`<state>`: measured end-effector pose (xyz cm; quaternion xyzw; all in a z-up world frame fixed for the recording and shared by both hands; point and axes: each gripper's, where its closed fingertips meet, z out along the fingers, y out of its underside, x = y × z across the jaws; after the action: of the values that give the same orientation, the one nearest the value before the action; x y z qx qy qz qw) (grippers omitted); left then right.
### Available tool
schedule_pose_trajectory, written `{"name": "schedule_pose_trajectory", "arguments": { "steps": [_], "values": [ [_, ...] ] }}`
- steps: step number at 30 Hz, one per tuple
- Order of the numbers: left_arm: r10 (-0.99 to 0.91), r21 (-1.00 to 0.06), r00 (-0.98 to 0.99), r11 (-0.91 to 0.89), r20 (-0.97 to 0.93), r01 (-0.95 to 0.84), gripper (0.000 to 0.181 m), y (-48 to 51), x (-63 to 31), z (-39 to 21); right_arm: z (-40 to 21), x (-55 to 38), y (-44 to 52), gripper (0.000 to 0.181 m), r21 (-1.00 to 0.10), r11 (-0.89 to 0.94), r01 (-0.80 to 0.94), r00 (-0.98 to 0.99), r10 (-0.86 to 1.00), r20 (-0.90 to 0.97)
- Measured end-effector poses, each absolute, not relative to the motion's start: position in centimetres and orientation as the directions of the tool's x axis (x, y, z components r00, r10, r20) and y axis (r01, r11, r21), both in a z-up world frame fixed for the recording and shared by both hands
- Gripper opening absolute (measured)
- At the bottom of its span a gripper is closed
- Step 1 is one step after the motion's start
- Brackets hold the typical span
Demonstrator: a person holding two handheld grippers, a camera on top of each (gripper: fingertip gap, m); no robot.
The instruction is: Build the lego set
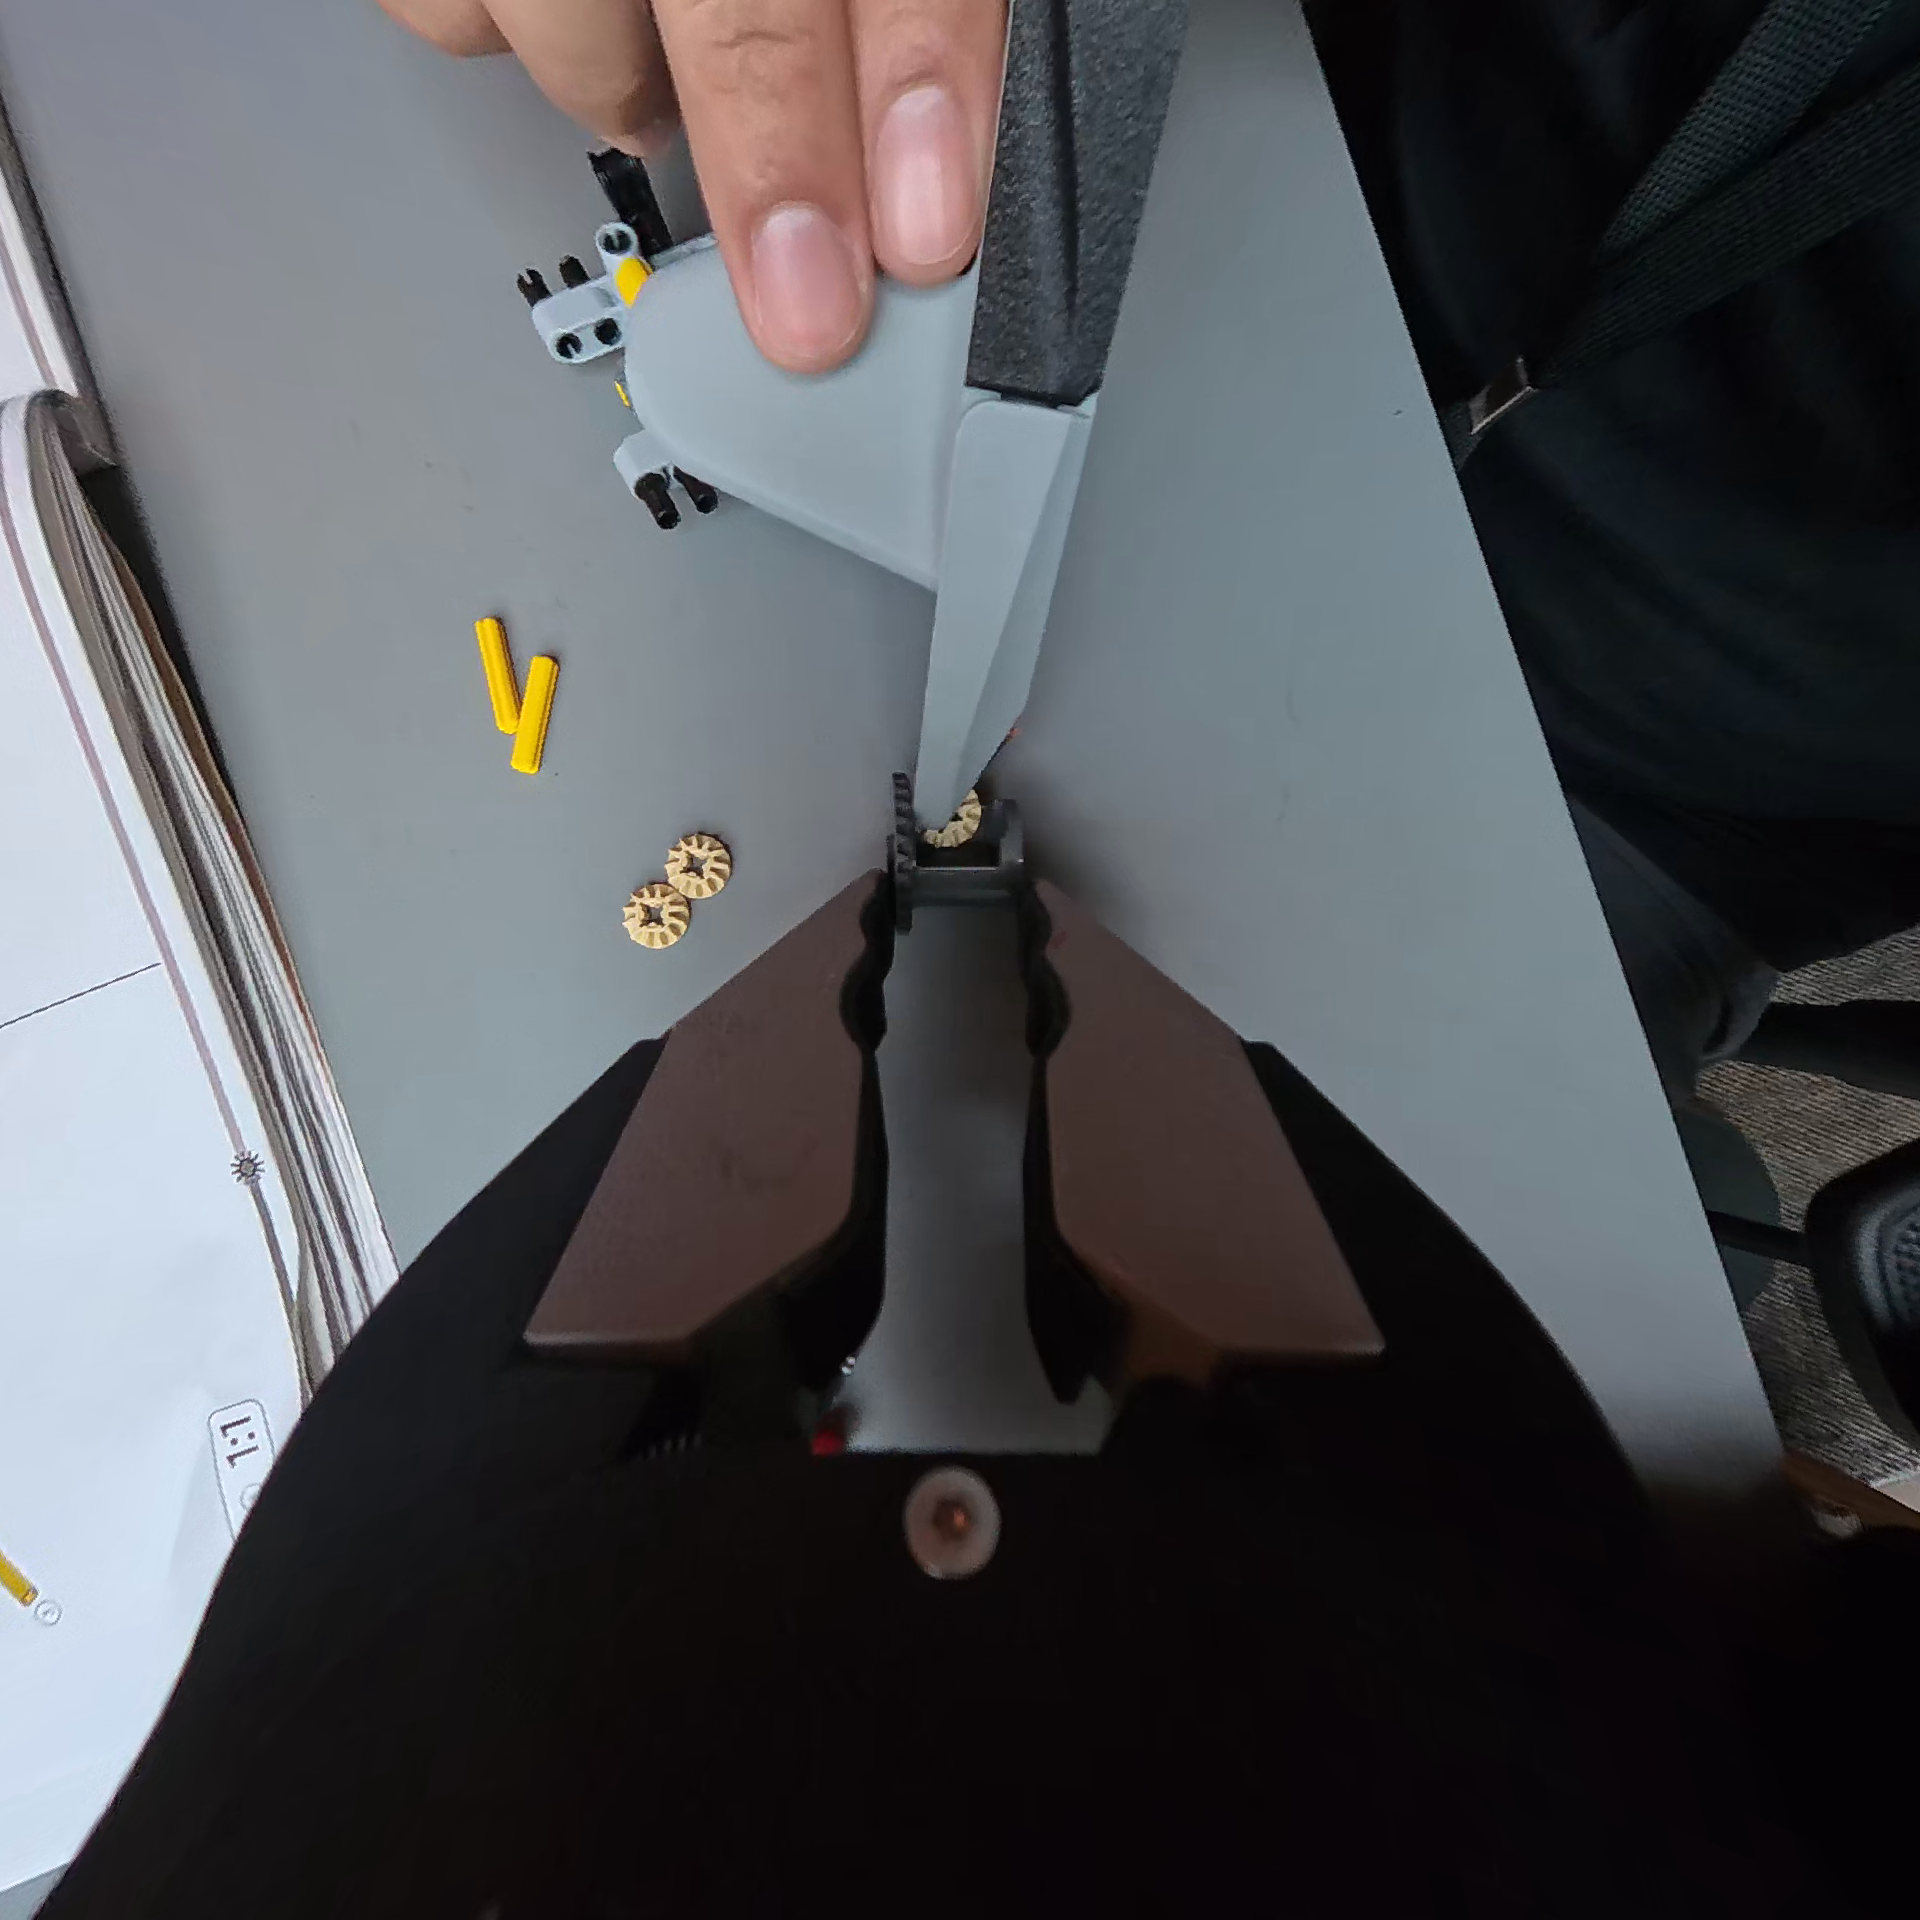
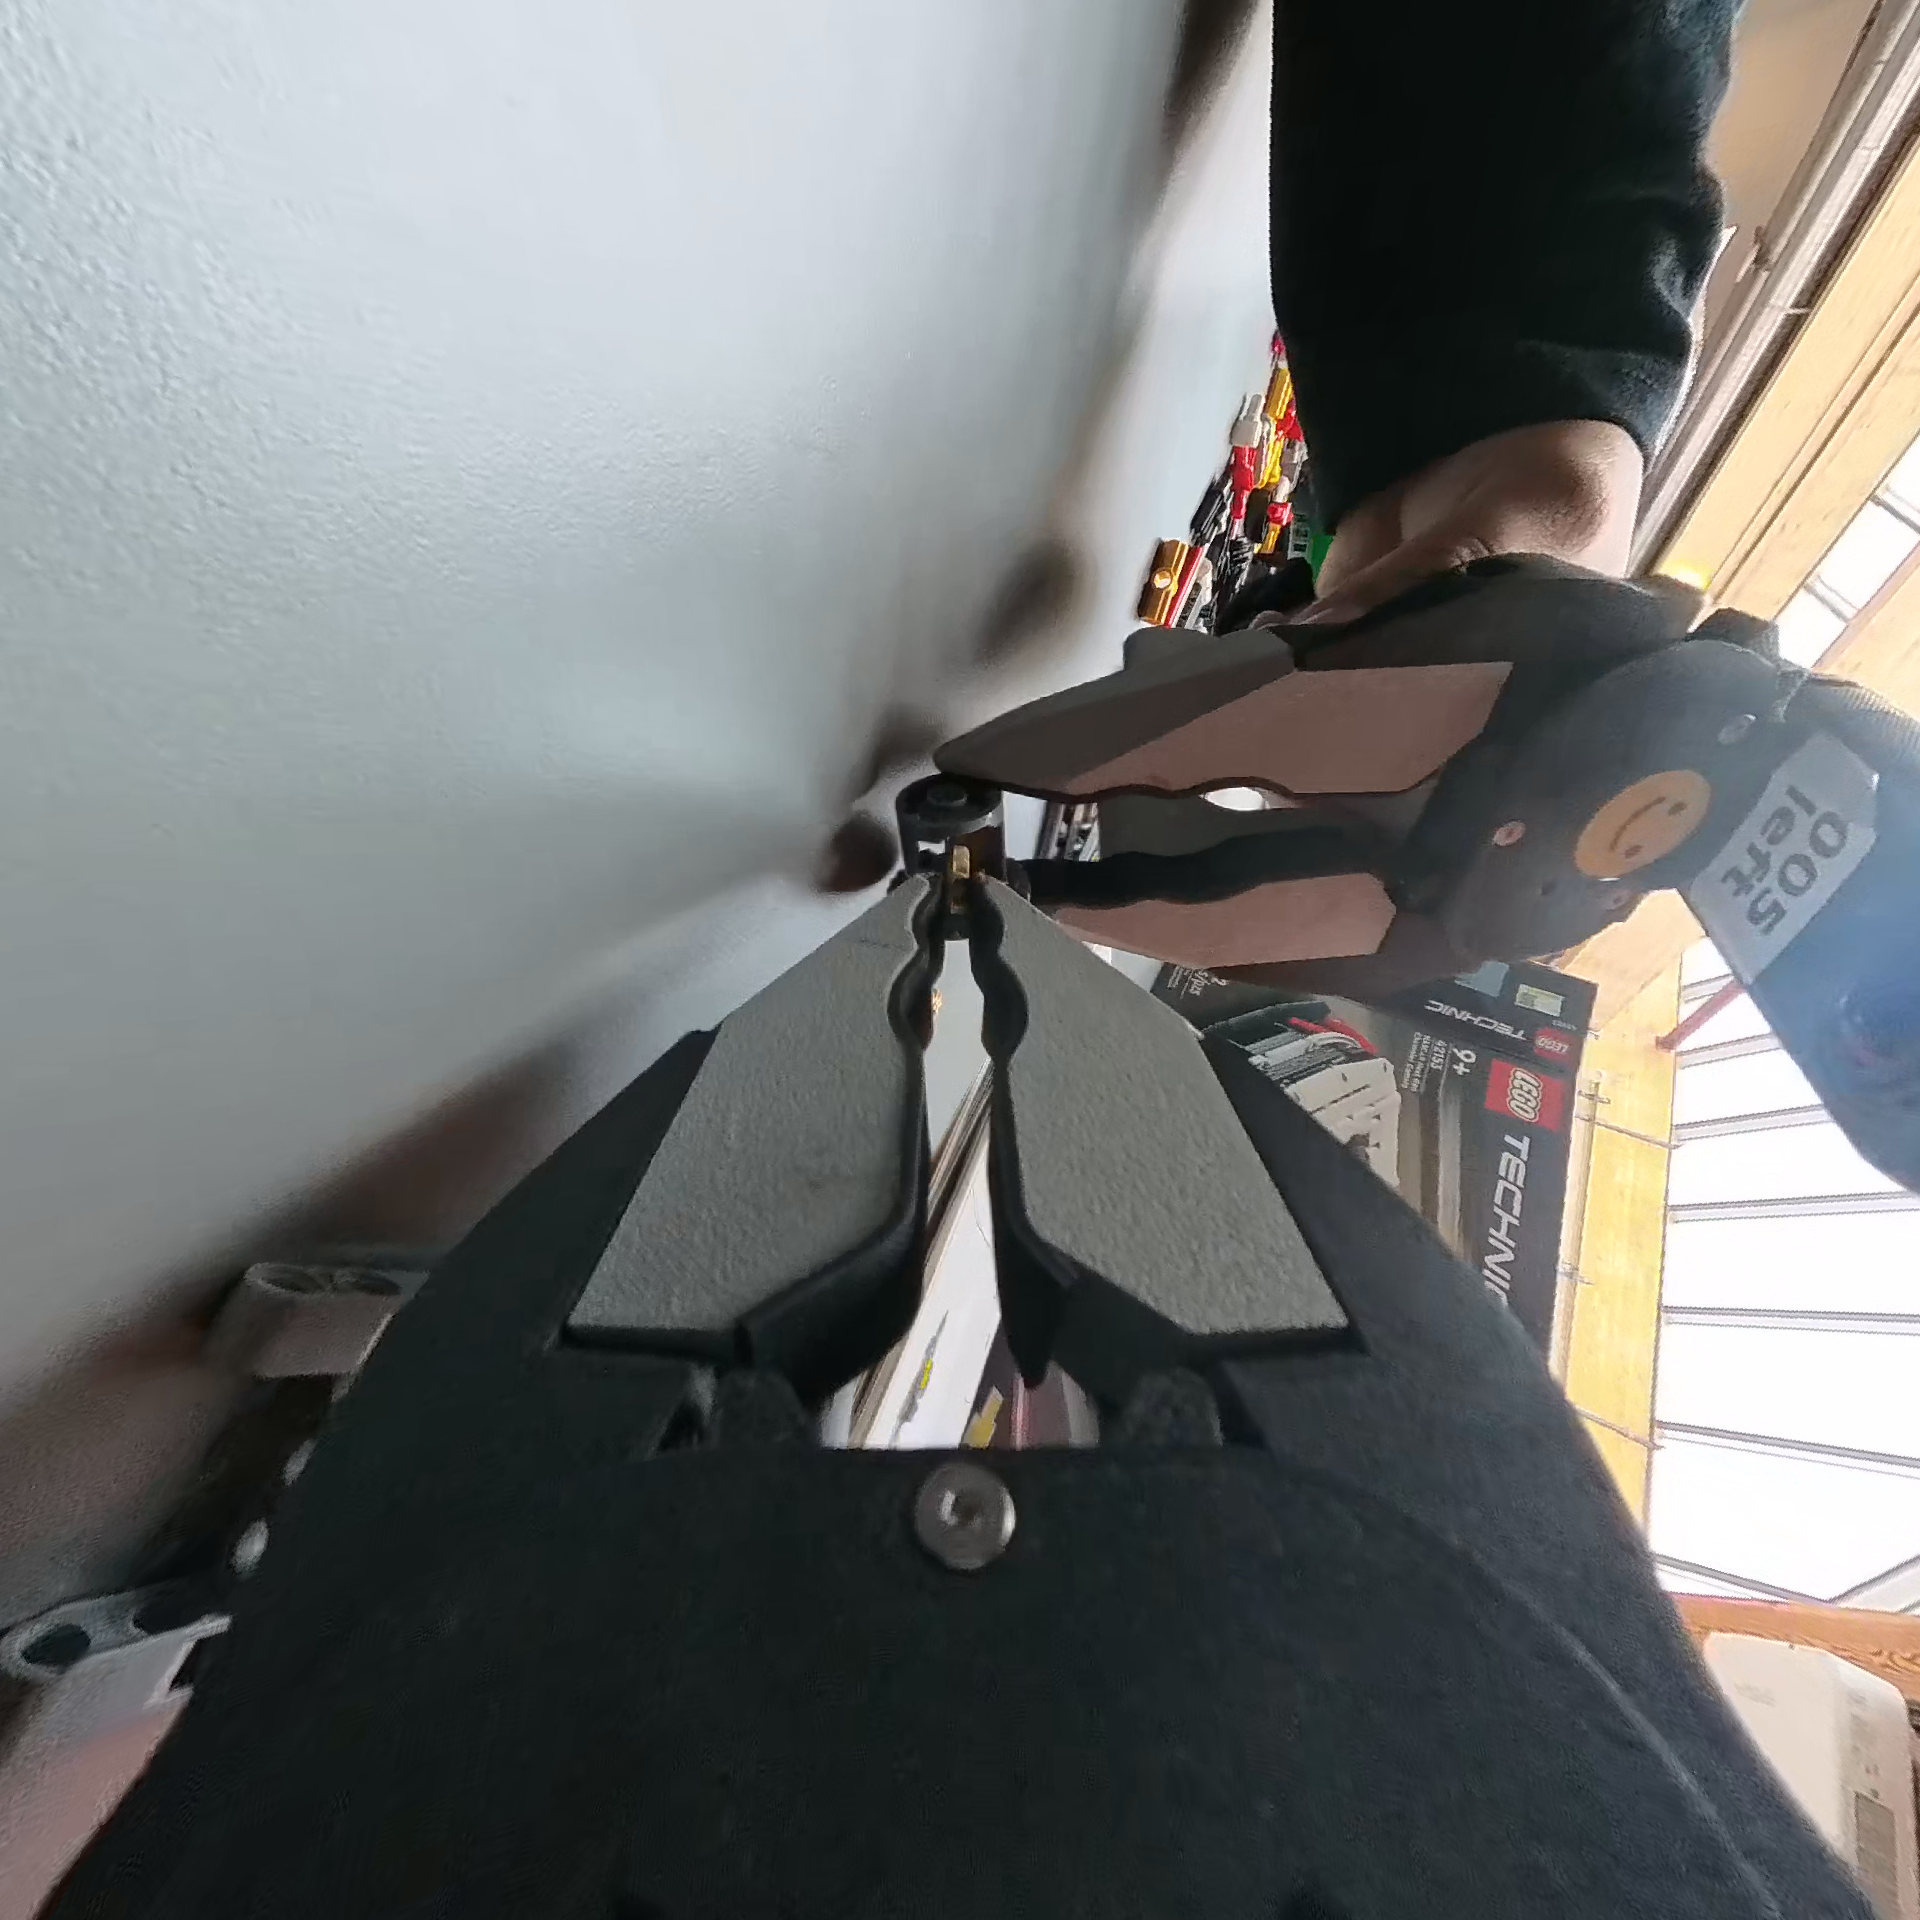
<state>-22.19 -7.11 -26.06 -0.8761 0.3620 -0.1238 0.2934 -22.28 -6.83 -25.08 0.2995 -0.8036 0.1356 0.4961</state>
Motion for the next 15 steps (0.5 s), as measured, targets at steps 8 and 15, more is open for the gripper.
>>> {"name": "schedule_pose_trajectory", "arguments": {
  "steps": [8,15],
  "values": [
    [-0.695,-0.62,0.719,-0.557,-0.017,-0.553,0.021,-6.72,-22.54,-26.01,-25.35,-22.47,-6.63,0.0,0.093,0.789,-0.608,-0.329,-0.356,0.875],
    [-0.689,-0.634,0.724,-0.545,-0.035,-0.549,0.021,-6.52,-22.75,-25.99,-25.63,-22.5,-6.27,0.001,0.111,0.787,-0.607,-0.326,-0.374,0.868]
  ]
}}
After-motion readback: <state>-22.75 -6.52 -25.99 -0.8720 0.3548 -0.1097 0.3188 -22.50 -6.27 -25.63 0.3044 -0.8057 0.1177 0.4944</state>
